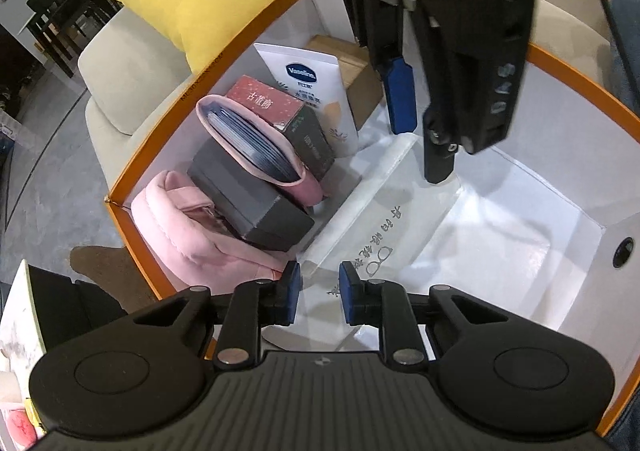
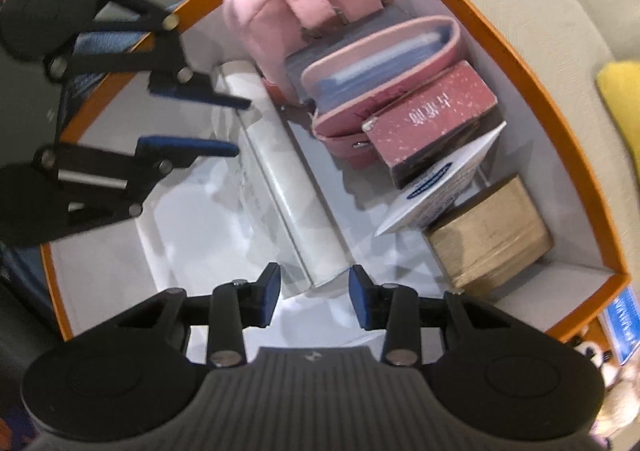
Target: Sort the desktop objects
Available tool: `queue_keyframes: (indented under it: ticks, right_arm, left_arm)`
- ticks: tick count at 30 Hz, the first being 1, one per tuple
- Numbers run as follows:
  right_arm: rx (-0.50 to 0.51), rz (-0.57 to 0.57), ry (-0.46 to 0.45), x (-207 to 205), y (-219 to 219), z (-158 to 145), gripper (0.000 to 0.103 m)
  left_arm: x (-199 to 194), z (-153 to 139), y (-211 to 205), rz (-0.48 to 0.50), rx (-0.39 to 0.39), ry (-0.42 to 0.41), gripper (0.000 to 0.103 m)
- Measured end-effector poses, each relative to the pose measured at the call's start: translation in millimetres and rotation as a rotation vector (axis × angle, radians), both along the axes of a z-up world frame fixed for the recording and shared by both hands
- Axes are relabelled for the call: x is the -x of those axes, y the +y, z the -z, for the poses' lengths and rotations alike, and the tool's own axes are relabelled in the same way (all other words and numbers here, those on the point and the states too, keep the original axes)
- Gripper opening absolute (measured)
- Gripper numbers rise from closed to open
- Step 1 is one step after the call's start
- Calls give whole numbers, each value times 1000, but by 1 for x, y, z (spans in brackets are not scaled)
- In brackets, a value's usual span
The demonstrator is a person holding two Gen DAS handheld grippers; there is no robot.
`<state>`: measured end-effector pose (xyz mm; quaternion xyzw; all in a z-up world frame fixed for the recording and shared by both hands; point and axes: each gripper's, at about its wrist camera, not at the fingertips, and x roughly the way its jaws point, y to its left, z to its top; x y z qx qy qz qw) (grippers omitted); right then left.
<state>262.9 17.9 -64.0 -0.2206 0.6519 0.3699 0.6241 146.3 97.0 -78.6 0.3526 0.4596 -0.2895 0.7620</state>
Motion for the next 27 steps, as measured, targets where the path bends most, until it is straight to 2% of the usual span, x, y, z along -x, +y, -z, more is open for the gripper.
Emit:
queue_keyframes:
  ticks: [5, 10, 11, 12, 14, 17, 21, 23, 27]
  right_arm:
    - [27, -46, -85, 15, 12, -4, 40]
    - [6, -78, -165, 37, 27, -15, 43]
    - [-3, -91, -184, 43, 32, -16, 47]
    - [-10, -113, -207, 50, 37, -17, 60]
    - [-13, -178, -283, 67, 50, -15, 68]
    - [15, -250, -341, 83, 67, -2, 68]
    - [62, -238, -370, 87, 82, 15, 67]
    - [66, -211, -394, 86, 87, 15, 59]
    - [43, -50, -356, 70, 87, 12, 58]
  left_arm:
    - [0, 9, -2, -36, -31, -40, 24]
    - [4, -4, 6, -53, 16, -65, 24]
    - [6, -10, 8, -59, 27, -72, 24]
    - [9, -15, 12, -68, 37, -79, 24]
    - [13, -24, 18, -81, 47, -91, 24]
    - [23, -37, 26, -104, 51, -117, 24]
    - [32, -48, 37, -142, 77, -126, 24]
    - [36, -50, 39, -155, 80, -132, 24]
    - [43, -50, 40, -165, 94, -139, 24]
